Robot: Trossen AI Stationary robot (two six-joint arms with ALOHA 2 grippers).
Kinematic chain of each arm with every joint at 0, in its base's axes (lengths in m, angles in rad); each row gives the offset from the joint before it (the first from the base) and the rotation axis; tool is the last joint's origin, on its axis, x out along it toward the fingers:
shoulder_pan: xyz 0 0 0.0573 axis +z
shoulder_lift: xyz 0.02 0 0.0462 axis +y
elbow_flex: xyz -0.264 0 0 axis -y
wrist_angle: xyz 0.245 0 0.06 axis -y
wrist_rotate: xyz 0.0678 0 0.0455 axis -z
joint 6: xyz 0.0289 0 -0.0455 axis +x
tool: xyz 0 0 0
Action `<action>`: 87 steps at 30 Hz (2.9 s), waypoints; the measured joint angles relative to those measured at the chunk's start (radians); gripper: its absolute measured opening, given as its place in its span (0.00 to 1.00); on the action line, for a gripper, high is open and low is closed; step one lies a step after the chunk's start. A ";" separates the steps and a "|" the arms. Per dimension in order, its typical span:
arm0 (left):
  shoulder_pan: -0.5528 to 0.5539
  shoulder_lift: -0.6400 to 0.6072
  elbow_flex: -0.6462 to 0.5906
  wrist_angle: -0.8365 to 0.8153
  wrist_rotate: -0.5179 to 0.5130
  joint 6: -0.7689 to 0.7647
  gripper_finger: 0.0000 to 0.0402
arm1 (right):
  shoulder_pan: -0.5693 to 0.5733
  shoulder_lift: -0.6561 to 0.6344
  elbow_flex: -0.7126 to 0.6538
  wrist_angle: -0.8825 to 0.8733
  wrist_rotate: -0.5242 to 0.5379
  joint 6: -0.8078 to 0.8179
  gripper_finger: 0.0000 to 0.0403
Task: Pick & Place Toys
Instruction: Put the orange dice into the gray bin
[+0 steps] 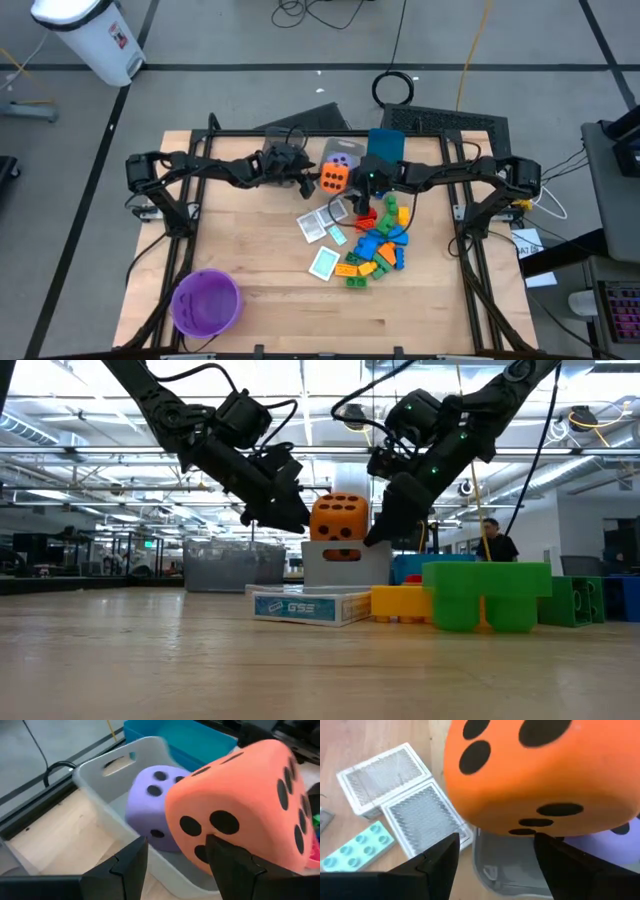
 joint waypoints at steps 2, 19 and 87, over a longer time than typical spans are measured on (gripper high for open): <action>0.000 0.000 0.000 -0.001 0.000 -0.001 0.52 | 0.000 0.000 0.000 0.001 0.003 -0.002 0.57; -0.001 0.000 0.000 -0.003 -0.003 -0.002 0.52 | 0.007 -0.164 0.004 0.010 0.001 0.007 0.25; -0.001 0.001 0.000 -0.038 -0.025 -0.004 0.52 | -0.103 0.089 0.002 0.211 0.354 -0.120 0.01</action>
